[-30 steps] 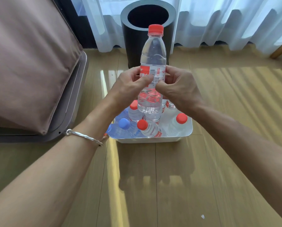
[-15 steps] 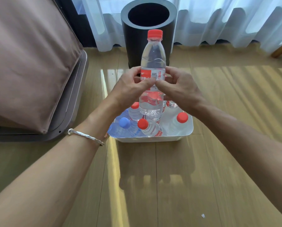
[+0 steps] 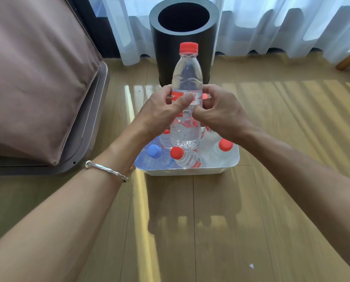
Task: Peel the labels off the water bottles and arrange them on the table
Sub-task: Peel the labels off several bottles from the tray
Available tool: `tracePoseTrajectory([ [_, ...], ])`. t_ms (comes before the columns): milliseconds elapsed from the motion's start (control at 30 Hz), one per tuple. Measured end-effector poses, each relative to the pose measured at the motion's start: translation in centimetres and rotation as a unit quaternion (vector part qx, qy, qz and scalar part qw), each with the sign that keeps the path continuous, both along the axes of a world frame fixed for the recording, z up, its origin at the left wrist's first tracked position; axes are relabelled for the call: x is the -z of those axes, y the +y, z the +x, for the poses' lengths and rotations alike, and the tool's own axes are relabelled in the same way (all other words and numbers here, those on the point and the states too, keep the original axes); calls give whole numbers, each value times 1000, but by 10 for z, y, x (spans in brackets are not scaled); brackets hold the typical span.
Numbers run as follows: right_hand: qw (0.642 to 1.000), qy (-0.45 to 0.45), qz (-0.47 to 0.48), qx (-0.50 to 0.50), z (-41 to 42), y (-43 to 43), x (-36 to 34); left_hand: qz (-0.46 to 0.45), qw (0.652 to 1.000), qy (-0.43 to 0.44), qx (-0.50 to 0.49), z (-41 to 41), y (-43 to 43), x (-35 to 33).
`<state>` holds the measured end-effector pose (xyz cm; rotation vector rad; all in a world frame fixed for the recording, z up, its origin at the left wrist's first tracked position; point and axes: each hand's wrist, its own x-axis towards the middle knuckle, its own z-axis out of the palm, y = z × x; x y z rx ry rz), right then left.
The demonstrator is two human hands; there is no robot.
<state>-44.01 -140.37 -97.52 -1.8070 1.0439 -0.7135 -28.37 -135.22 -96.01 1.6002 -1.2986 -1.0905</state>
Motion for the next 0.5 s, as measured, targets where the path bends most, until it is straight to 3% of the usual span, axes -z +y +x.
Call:
tracePoseTrajectory([
  [200,1000,4,13,7,-4,-2,2,2,1000,-13,11,-2,-1,4],
  [333,990,-88,112,4,-3,-2,-3,-5,1000,-11,12,-3,-1,2],
  [500,991,-82,104,23,2,-2,0,1,1000,5,14,-4,1,1],
])
